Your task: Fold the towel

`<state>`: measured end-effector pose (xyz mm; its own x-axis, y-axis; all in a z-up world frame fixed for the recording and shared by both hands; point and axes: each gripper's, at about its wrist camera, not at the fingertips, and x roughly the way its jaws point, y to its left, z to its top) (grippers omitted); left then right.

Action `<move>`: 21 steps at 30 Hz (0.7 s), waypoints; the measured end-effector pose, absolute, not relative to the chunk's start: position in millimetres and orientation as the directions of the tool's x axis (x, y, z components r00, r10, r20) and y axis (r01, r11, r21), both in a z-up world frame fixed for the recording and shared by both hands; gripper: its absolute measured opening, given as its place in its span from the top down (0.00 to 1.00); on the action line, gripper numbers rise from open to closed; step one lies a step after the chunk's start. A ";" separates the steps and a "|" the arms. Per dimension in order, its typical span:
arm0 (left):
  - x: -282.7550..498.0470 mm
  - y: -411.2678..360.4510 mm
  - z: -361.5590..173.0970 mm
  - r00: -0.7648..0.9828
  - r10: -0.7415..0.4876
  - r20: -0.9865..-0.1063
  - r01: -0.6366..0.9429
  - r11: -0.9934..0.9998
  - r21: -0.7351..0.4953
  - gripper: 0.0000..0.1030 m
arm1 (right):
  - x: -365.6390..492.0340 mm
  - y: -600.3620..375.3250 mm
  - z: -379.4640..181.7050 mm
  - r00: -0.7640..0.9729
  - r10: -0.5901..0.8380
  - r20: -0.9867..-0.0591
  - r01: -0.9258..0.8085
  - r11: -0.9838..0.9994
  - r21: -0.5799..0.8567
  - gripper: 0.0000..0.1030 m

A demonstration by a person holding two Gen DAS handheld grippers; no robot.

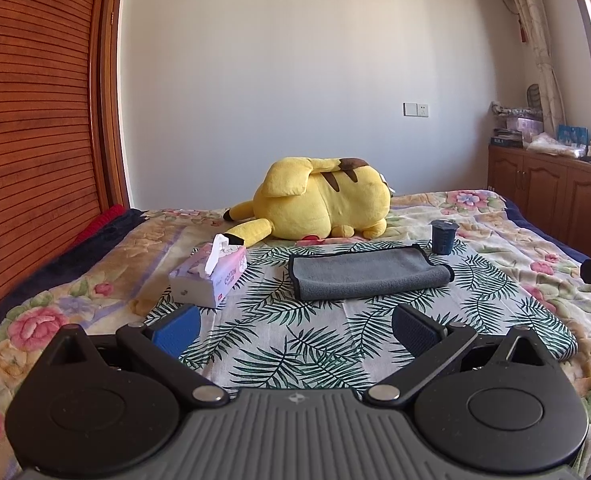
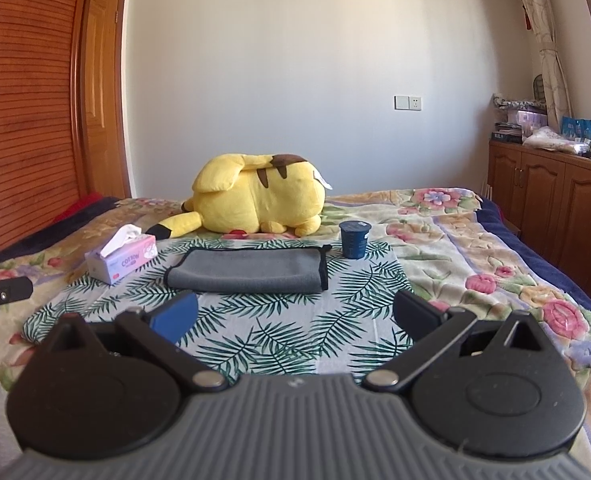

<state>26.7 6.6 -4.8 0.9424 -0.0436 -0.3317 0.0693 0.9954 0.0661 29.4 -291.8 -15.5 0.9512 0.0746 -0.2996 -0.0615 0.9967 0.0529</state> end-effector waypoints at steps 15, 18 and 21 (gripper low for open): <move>26.8 5.7 -5.2 0.941 -0.041 -0.335 0.070 0.995 0.077 0.16 | 29.3 -295.2 -14.4 0.954 0.072 -0.291 -0.059 0.997 0.052 0.00; 27.4 5.5 -5.1 0.941 -0.041 -0.336 0.071 0.994 0.077 0.16 | 28.8 -294.6 -14.7 0.954 0.072 -0.292 -0.059 0.997 0.051 0.00; 27.4 5.5 -5.2 0.941 -0.041 -0.336 0.071 0.994 0.077 0.16 | 28.4 -294.7 -14.7 0.954 0.072 -0.292 -0.060 0.997 0.052 0.00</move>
<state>27.4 5.5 -5.2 0.9409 -0.0412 -0.3360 0.0711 0.9945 0.0774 28.4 -294.7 -14.7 0.9538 0.0725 -0.2917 -0.0599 0.9969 0.0518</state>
